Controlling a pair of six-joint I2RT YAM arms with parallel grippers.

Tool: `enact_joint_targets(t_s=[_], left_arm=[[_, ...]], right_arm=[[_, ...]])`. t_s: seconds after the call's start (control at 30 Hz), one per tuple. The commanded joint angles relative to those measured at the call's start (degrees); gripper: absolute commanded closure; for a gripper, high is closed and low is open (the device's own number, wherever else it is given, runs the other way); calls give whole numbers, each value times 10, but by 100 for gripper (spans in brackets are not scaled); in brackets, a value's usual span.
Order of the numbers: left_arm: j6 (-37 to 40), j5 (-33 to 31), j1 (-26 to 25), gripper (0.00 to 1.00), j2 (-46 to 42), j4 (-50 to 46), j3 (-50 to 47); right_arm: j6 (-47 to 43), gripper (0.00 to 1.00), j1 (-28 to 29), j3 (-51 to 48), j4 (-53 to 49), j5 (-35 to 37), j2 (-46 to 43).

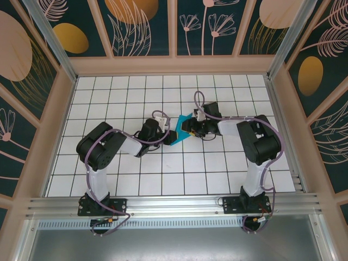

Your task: Fold a paper plane with a square sheet of paper (pick it up from the middle)

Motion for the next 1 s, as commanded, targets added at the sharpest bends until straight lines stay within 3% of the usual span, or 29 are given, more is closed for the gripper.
enact_joint_targets(t_s=[0.0, 0.33, 0.53, 0.8, 0.97], left_arm=[[-22, 34, 5, 88, 14, 12, 9], [-29, 55, 11, 87, 28, 5, 26], [-26, 60, 15, 84, 24, 8, 24], [-5, 37, 16, 73, 1, 15, 6], [-5, 34, 16, 72, 0, 12, 2]], right_arm=[[-21, 50, -4, 16, 8, -11, 13], [-19, 48, -3, 26, 6, -8, 24], [-6, 48, -2, 33, -26, 36, 37], [15, 48, 6, 51, -74, 89, 56], [23, 48, 11, 63, -98, 104, 70]])
